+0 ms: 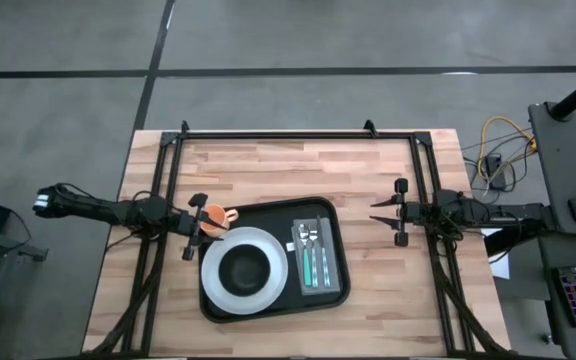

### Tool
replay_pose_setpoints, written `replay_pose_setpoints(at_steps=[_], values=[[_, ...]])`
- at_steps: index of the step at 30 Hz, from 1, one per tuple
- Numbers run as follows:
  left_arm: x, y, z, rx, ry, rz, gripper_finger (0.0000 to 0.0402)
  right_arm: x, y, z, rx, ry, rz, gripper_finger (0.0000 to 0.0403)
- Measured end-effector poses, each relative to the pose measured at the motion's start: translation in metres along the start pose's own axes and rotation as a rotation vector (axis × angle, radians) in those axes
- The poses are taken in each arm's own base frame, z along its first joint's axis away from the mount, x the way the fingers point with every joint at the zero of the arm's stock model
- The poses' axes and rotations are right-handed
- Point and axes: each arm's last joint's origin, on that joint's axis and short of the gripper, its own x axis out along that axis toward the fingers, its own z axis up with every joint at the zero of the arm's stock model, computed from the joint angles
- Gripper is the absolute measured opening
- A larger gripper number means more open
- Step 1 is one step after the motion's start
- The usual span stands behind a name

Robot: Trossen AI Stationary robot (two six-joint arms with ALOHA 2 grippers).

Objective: Set up tray
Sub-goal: Return to Home Position

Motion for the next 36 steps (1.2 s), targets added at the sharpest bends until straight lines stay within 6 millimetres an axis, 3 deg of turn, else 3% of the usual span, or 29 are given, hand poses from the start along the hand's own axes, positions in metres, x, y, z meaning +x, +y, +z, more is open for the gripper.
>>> replay_pose_setpoints(at_steps=[36], values=[[0.0000,0.0000,0.0000,0.000,0.000,0.000,0.0116,0.0001,0.0000,-0.0001,0.000,0.001,0.000,0.0119]])
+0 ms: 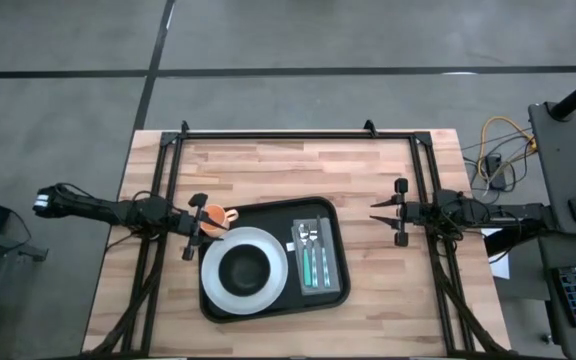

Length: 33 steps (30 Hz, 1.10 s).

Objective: Set up tray
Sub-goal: Return to Home Position

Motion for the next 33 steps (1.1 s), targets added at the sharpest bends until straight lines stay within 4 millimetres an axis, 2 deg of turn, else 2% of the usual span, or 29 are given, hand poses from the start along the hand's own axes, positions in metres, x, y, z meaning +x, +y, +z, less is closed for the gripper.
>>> replay_pose_setpoints(at_steps=[9,33], values=[[0.0000,0.0000,0.0000,0.000,0.000,0.000,0.0116,0.0000,0.0000,0.0002,0.000,-0.001,0.000,0.0126],[0.0000,0.0000,0.0000,0.000,0.000,0.000,0.0116,-0.0001,-0.0001,0.0003,0.000,-0.002,-0.001,0.0114]])
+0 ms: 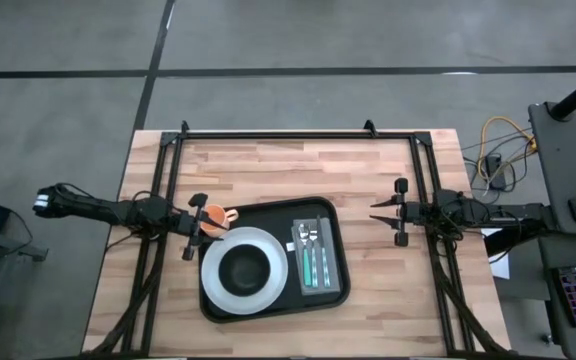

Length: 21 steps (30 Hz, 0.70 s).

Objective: Set up tray
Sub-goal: Return to Home Position

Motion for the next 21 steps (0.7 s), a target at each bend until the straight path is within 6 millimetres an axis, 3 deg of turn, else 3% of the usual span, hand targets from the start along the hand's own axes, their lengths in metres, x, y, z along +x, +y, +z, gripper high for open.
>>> replay_pose_setpoints(at_steps=[21], values=[[0.0000,0.0000,0.0000,0.000,0.000,0.000,0.0116,0.0000,0.0000,0.0000,0.000,0.000,0.000,0.0109]])
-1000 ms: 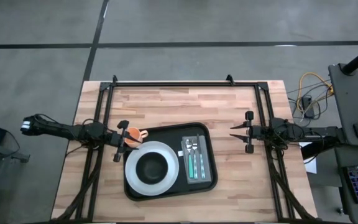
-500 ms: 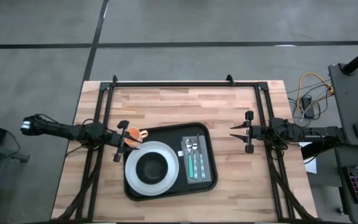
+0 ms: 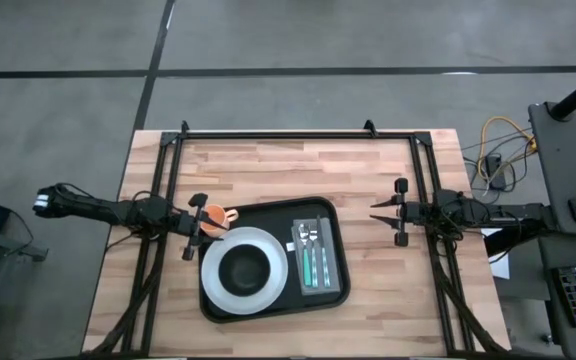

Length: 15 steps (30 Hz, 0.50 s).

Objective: Set up tray
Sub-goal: Return to Home Position

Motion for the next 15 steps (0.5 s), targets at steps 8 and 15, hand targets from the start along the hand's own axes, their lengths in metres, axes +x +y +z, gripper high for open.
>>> replay_pose_setpoints(at_steps=[8,15], values=[[0.0000,0.0000,0.0000,0.000,0.000,0.000,0.0116,0.0000,0.0000,-0.0001,0.000,0.001,0.000,0.0113],[0.0000,0.0000,0.0000,0.000,0.000,0.000,0.0116,0.0000,0.0000,-0.0001,0.000,0.001,0.000,0.0105]])
